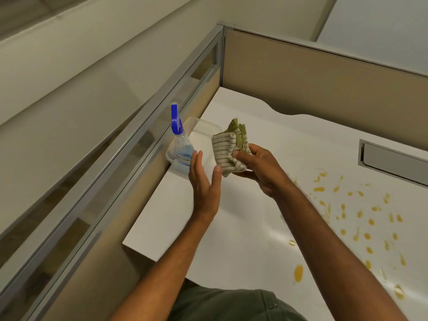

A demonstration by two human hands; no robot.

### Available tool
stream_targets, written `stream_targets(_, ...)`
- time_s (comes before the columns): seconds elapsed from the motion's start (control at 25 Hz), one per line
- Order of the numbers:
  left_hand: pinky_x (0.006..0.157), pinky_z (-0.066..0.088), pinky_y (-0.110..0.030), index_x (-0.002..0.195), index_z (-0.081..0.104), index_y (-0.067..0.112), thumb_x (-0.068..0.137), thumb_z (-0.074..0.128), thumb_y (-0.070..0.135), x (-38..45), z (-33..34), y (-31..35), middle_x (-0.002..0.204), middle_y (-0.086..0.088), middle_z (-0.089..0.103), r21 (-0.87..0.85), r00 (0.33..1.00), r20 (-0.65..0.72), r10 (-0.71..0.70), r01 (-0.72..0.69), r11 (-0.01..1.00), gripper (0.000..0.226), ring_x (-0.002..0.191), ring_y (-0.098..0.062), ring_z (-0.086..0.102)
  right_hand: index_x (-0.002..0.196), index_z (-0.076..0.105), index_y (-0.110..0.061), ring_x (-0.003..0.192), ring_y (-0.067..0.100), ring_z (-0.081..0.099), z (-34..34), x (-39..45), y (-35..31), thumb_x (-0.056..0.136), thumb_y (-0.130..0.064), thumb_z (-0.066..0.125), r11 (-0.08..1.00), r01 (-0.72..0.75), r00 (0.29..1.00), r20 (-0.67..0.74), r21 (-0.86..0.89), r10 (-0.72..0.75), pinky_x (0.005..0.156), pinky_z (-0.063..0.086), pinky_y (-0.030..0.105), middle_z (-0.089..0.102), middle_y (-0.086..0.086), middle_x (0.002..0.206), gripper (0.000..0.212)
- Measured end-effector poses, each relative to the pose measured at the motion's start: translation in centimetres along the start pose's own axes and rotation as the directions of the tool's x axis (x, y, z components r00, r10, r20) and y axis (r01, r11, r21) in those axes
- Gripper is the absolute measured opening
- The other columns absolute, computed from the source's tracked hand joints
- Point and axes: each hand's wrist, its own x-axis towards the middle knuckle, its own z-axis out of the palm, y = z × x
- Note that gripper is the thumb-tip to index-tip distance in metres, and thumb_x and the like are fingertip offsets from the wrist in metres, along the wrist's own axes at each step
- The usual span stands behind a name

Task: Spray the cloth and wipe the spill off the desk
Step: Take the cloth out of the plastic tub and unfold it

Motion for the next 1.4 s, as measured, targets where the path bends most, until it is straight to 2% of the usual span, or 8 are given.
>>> stream_targets(0.28, 0.113, 0.049, -0.029, 0.158, 0.031, 0.03, 0.084, 0.074, 0.053, -3.7, -0.4, 2.7, 0.157, 0.008, 0.047, -0.141, 0.908, 0.407, 0.096, -0.041, 0.989, 0.089, 0.143, -0.007, 0.049, 0.123, 0.072, -0.012, 0.108, 0.027, 0.076, 0.4, -6.1, 3.0, 0.107, -0.037, 0.056, 0.997, -0.003, 0.999, -0.054, 0.082, 0.007, 0.093, 0.061, 0.04, 0.079, 0.01, 0.114, 0.034)
stream_targets(0.44, 0.097, 0.056, -0.022, 0.134, 0.054, 0.032, 0.106, 0.058, 0.034, -5.0, -0.6, 4.2, 0.125, 0.013, 0.068, -0.268, 0.946, 0.319, -0.053, 0.144, 0.953, 0.029, 0.124, -0.014, 0.064, 0.125, 0.071, -0.009, 0.111, 0.026, 0.074, -0.8, -8.2, 3.7, 0.11, -0.031, 0.05, 0.971, -0.026, 0.998, -0.046, 0.236, 0.038, 0.096, 0.06, 0.039, 0.078, 0.012, 0.118, 0.034)
stream_targets(0.64, 0.095, 0.058, -0.042, 0.128, 0.063, 0.024, 0.111, 0.039, 0.036, -5.2, -1.1, 6.0, 0.127, -0.006, 0.072, -0.657, 0.9, 0.31, -0.308, 0.437, 0.614, 0.031, 0.121, -0.027, 0.066, 0.133, 0.063, -0.002, 0.109, 0.028, 0.074, -2.9, -11.1, 3.8, 0.107, -0.024, 0.053, 0.806, -0.02, 0.997, -0.05, 0.591, 0.061, 0.092, 0.063, 0.041, 0.072, 0.02, 0.128, 0.035)
stream_targets(0.88, 0.092, 0.059, -0.055, 0.144, 0.055, 0.017, 0.104, 0.018, 0.069, -5.5, -1.0, 6.5, 0.141, -0.023, 0.063, -0.822, 0.844, 0.438, -0.308, 0.515, 0.242, 0.076, 0.125, -0.043, 0.064, 0.139, 0.054, 0.006, 0.116, 0.036, 0.069, -4.0, -15.5, 3.1, 0.099, -0.006, 0.048, 0.684, -0.04, 0.999, 0.044, 0.728, 0.012, 0.093, 0.063, 0.041, 0.067, 0.025, 0.135, 0.042)
stream_targets(1.0, 0.086, 0.062, -0.056, 0.14, 0.058, 0.009, 0.11, 0.021, 0.05, -6.8, 0.8, 6.5, 0.129, -0.024, 0.069, -0.868, 0.831, 0.432, -0.351, 0.489, 0.089, 0.062, 0.108, -0.042, 0.073, 0.135, 0.058, 0.004, 0.113, 0.035, 0.071, -3.8, -17.6, 3.3, 0.091, 0.001, 0.047, 0.599, -0.08, 0.993, 0.114, 0.797, -0.019, 0.097, 0.061, 0.043, 0.067, 0.024, 0.134, 0.045)
stream_targets(1.2, 0.126, 0.02, -0.055, 0.163, 0.023, 0.012, 0.109, 0.028, 0.053, -10.5, 4.7, 5.0, 0.161, -0.016, 0.04, -0.838, 0.835, 0.461, -0.3, 0.521, 0.163, 0.069, 0.151, -0.036, 0.034, 0.142, 0.051, 0.005, 0.12, 0.039, 0.068, -4.0, -20.2, 5.6, 0.093, 0.003, 0.046, 0.599, -0.21, 0.975, 0.214, 0.773, 0.065, 0.096, 0.062, 0.047, 0.064, 0.026, 0.139, 0.049)
stream_targets(1.28, 0.117, 0.034, -0.046, 0.159, 0.032, 0.006, 0.112, 0.022, 0.05, -12.2, 5.4, 4.6, 0.128, -0.013, 0.061, -0.78, 0.766, 0.387, -0.514, 0.569, 0.261, 0.065, 0.12, -0.027, 0.058, 0.14, 0.052, 0.003, 0.116, 0.039, 0.071, -4.9, -21.1, 6.8, 0.097, 0.003, 0.046, 0.641, -0.25, 0.968, 0.206, 0.725, 0.144, 0.087, 0.065, 0.046, 0.066, 0.027, 0.135, 0.044)
stream_targets(1.4, 0.11, 0.048, -0.054, 0.137, 0.056, 0.011, 0.105, 0.019, 0.061, -13.5, 5.1, 4.7, 0.128, -0.015, 0.067, -0.852, 0.841, 0.427, -0.333, 0.497, 0.162, 0.07, 0.117, -0.033, 0.065, 0.135, 0.056, 0.0, 0.11, 0.036, 0.074, -6.4, -22.3, 8.5, 0.101, -0.001, 0.052, 0.739, -0.313, 0.95, 0.188, 0.596, 0.25, 0.081, 0.066, 0.04, 0.071, 0.025, 0.127, 0.035)
